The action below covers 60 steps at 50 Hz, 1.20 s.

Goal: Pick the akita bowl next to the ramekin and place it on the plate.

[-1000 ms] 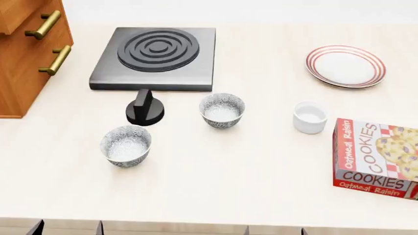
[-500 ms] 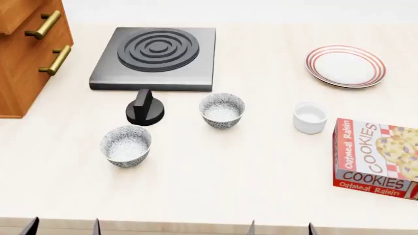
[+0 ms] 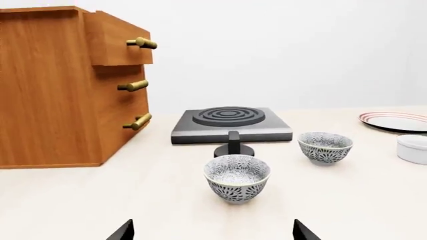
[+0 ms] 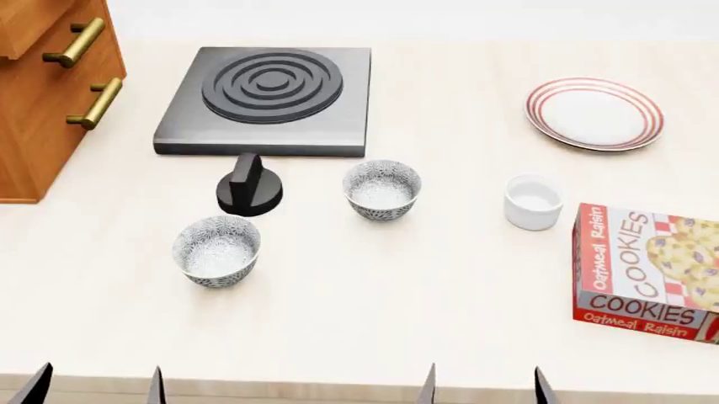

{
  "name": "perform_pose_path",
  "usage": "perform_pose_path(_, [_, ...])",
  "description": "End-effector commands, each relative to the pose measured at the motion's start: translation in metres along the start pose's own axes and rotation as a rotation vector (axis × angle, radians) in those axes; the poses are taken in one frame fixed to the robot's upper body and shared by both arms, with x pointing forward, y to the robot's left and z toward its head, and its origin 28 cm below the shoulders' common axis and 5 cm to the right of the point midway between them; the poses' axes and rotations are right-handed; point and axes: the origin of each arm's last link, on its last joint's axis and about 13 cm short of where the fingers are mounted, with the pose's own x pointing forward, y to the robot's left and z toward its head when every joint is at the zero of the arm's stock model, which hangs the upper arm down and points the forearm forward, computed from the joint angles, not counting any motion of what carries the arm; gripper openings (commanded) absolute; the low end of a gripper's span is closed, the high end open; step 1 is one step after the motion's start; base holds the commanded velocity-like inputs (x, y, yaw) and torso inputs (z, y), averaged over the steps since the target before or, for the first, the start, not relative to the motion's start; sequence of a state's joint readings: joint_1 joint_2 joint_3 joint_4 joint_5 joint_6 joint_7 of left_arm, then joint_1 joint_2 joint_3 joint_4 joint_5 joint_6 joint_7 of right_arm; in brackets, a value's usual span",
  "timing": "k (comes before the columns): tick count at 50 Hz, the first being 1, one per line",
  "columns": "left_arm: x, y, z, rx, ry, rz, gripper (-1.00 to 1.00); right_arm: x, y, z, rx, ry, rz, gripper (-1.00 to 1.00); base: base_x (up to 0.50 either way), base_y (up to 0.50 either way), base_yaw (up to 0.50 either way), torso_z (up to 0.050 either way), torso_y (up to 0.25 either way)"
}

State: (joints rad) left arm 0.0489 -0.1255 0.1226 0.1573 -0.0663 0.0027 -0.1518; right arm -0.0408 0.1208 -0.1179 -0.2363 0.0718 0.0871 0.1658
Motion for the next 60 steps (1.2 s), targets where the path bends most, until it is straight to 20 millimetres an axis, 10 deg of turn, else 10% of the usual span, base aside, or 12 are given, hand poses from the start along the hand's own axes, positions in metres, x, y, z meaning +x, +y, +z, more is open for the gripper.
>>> perform_pose_path(1, [-0.005, -0.001, 0.014, 0.005, -0.021, -0.011, 1.0, -0.006, 0.001, 0.018, -0.01, -0.035, 0.009, 1.0, 0.0, 0.0, 0.0, 0.0, 0.0])
perform_pose_path(60, [-0.042, 0.008, 0.13, -0.003, -0.2, -0.069, 1.0, -0.032, 0.01, 0.103, -0.082, -0.187, 0.054, 1.0, 0.0, 0.0, 0.0, 0.0, 0.0])
